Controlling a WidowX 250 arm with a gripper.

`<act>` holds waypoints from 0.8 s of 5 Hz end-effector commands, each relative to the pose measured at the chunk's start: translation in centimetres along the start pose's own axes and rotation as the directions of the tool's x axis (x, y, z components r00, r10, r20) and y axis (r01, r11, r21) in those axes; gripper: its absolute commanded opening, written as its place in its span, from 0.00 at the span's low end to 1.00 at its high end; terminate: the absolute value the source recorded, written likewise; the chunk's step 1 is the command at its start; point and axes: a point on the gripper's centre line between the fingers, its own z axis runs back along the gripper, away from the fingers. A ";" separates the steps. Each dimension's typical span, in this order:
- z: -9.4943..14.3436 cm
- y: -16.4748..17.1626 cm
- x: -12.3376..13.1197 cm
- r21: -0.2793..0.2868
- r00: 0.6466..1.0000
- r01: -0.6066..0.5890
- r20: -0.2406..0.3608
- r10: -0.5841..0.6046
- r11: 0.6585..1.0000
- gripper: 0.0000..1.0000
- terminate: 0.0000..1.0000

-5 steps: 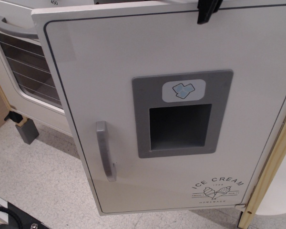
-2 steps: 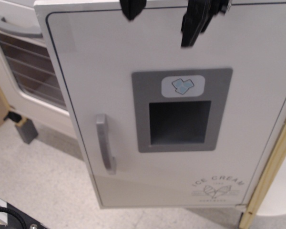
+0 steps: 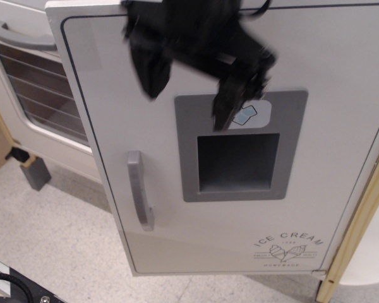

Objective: Close fridge

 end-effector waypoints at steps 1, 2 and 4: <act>-4.5 2.2 1.2 -0.075 0.995 -0.089 0.040 0.092 0.993 1.00 0.00; -5.0 3.9 3.1 -0.076 0.986 -0.138 0.088 0.145 0.987 1.00 0.00; -5.8 5.1 6.1 -0.149 0.959 -0.154 0.215 0.184 0.977 1.00 0.00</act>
